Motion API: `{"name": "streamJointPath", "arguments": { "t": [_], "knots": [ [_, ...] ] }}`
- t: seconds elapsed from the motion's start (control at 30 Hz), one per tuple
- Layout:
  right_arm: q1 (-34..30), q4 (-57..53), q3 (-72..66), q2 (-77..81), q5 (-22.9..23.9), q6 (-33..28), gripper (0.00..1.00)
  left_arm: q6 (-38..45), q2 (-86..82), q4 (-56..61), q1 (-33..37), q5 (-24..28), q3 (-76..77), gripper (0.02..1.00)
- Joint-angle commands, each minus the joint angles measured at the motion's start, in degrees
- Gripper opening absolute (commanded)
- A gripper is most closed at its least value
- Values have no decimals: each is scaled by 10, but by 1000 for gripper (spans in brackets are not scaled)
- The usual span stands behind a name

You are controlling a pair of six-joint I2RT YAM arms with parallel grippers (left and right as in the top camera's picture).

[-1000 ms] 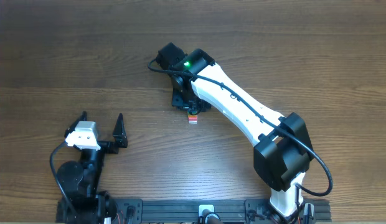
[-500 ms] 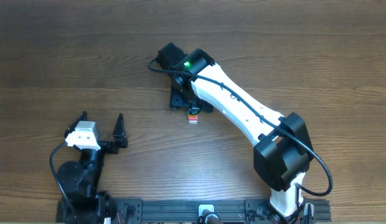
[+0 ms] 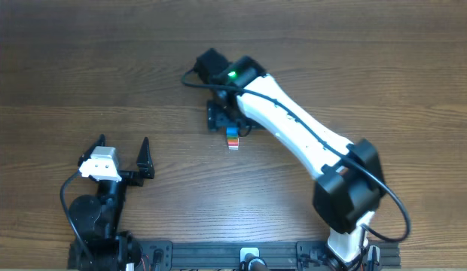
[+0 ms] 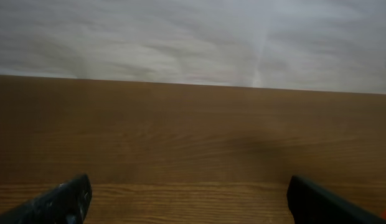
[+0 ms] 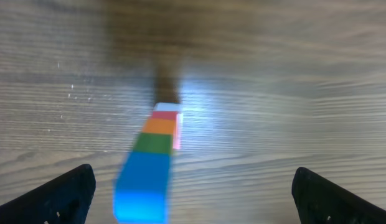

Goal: Stack Cubes

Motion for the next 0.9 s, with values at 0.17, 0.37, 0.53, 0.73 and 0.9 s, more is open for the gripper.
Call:
{"name": "streamJointPath", "arguments": {
  "t": [0.17,0.37,0.53,0.73,0.9],
  "knots": [
    [-38,-25,17,-211,120,-79,991,6,-4,2,3,5,-5,1000],
    [-37,-7,-39,-340,129,-85,993,6,-4,2,3,5,-5,1000],
    [-29,63,-212,-484,133,-54,993,6,-4,2,3,5,-5,1000],
    [-29,167,-405,-621,129,-52,991,6,-4,2,3,5,-5,1000],
    [-30,314,-546,-699,132,-141,991,6,-4,2,3,5,-5,998]
  ]
}}
